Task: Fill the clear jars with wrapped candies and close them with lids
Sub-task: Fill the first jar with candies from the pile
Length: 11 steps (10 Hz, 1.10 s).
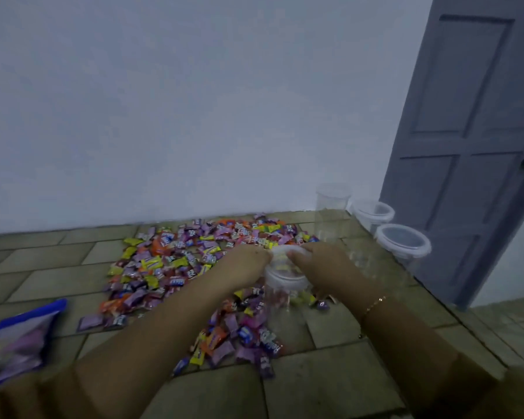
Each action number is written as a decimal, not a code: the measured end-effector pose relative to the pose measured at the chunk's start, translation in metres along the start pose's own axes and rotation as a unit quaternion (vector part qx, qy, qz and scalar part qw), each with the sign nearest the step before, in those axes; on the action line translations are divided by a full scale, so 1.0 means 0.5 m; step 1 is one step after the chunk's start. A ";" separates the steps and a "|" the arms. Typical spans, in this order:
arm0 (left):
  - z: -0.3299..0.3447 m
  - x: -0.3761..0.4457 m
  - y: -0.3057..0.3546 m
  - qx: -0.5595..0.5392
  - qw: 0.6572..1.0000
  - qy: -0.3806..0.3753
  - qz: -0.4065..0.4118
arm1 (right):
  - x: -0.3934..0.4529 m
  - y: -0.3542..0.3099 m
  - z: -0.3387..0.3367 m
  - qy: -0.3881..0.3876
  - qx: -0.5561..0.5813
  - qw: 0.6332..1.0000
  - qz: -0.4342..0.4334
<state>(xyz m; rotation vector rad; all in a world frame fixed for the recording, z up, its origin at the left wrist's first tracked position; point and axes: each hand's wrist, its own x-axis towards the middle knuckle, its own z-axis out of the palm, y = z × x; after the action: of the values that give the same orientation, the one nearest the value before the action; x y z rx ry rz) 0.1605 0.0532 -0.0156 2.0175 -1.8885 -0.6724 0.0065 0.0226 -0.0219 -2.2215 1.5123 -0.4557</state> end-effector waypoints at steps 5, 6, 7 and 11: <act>-0.008 -0.068 -0.157 -0.402 0.901 0.112 -0.119 | 0.094 -0.071 0.114 -0.020 0.171 0.985 -0.013; 0.001 -0.062 -0.161 -0.417 0.886 0.181 -0.095 | 0.098 -0.078 0.111 -0.034 0.172 0.985 -0.004; 0.004 -0.062 -0.157 -0.409 0.884 0.208 -0.094 | 0.096 -0.082 0.107 -0.031 0.189 0.981 -0.012; -0.007 -0.049 -0.148 -0.344 0.915 0.153 -0.147 | 0.017 -0.085 0.126 -0.049 0.424 0.901 0.079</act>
<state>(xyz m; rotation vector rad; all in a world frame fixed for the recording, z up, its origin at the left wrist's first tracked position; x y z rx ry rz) 0.2248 0.0840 -0.0476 1.7947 -0.9784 -0.8785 0.0739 0.0377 -0.0543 -1.4037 1.1121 -0.7574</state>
